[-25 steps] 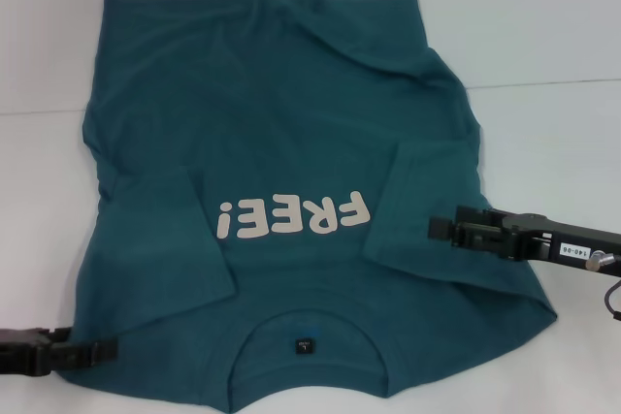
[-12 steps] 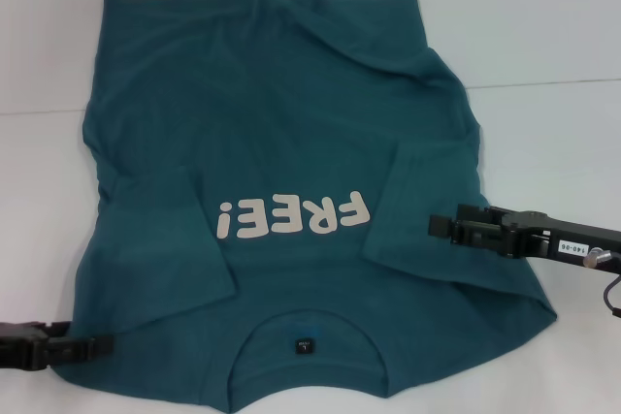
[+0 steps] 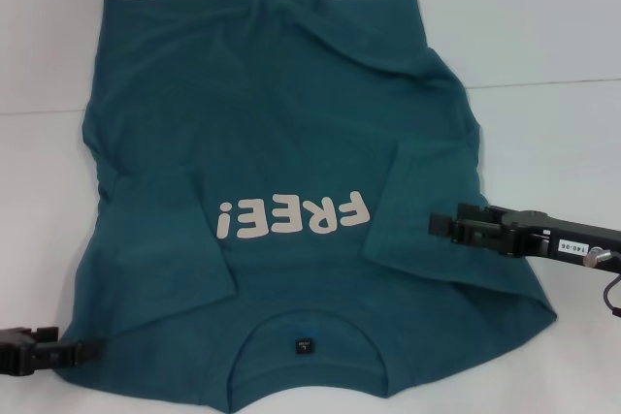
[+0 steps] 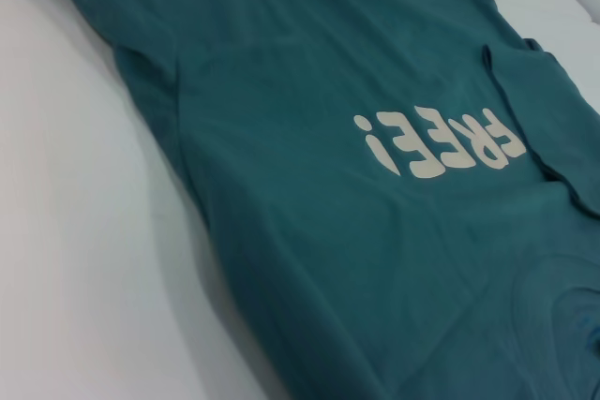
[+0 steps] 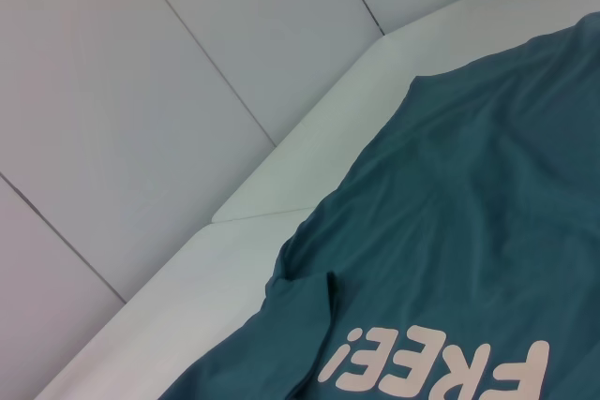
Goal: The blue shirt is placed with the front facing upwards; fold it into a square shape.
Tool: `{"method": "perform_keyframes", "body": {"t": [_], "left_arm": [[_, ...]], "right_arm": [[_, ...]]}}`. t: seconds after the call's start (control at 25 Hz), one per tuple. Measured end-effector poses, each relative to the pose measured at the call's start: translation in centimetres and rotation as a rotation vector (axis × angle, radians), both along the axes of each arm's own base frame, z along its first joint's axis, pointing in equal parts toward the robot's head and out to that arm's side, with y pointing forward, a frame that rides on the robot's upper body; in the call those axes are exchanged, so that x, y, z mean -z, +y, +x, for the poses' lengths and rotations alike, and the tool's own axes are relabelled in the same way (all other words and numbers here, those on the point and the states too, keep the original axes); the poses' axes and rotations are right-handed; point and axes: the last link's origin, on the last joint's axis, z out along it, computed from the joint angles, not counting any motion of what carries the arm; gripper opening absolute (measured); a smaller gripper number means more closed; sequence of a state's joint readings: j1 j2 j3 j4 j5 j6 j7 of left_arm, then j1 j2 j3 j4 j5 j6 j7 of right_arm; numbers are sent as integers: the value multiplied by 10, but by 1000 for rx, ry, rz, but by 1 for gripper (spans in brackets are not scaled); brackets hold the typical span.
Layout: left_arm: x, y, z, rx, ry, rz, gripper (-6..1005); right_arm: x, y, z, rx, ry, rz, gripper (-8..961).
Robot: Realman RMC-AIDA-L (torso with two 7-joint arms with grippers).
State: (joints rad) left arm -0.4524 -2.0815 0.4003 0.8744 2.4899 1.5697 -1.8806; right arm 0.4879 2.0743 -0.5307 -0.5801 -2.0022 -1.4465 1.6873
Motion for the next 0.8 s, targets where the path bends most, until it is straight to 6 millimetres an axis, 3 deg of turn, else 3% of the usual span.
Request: {"method": "perform_keyframes", "body": {"t": [0.8], "left_arm": [[8, 0, 1, 4, 13, -33, 903]], "right_arm": [[-2, 1, 1, 5, 2, 7, 925]]}}
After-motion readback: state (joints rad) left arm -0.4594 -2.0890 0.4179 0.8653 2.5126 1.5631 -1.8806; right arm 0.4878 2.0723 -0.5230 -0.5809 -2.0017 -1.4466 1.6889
